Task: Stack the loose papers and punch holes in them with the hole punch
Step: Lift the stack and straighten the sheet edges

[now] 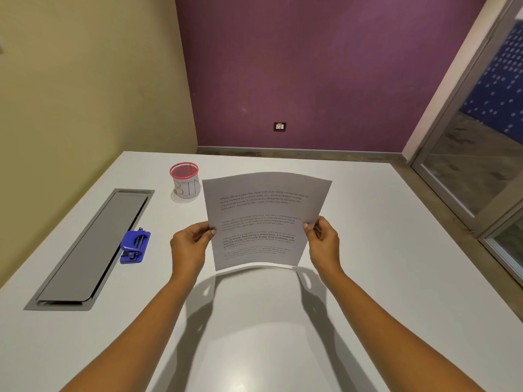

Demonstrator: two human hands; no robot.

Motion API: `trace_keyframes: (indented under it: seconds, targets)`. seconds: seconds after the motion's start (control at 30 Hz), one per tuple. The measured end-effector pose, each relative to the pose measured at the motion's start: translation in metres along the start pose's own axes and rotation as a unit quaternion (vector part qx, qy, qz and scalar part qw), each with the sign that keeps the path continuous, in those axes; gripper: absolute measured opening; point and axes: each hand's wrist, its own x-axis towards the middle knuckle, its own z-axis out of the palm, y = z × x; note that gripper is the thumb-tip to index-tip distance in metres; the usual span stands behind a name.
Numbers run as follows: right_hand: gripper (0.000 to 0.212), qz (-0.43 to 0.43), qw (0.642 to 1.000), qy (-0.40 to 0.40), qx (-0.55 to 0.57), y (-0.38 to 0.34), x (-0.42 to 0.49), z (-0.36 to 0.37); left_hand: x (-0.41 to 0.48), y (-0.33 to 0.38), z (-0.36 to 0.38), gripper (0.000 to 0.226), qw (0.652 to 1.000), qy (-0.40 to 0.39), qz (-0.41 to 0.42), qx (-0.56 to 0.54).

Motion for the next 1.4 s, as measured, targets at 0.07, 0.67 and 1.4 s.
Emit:
trace_keyframes:
  seconds: [0.07,0.67,1.4]
  targets:
    - [0.007,-0.001,1.000,-0.003,-0.004,-0.001,-0.001,-0.001,-0.001,-0.001,-0.001,0.021,1.000,0.000,0.001,-0.002]
    - [0.023,0.286,0.940,-0.090,-0.164,0.064,-0.021,-0.014,0.000,-0.011,0.007,0.024,0.999,0.019,-0.050,-0.004]
    - [0.026,0.196,0.956,-0.037,0.213,0.028,-0.006,-0.016,0.014,-0.013,-0.030,0.022,0.968,0.066,-0.149,-0.193]
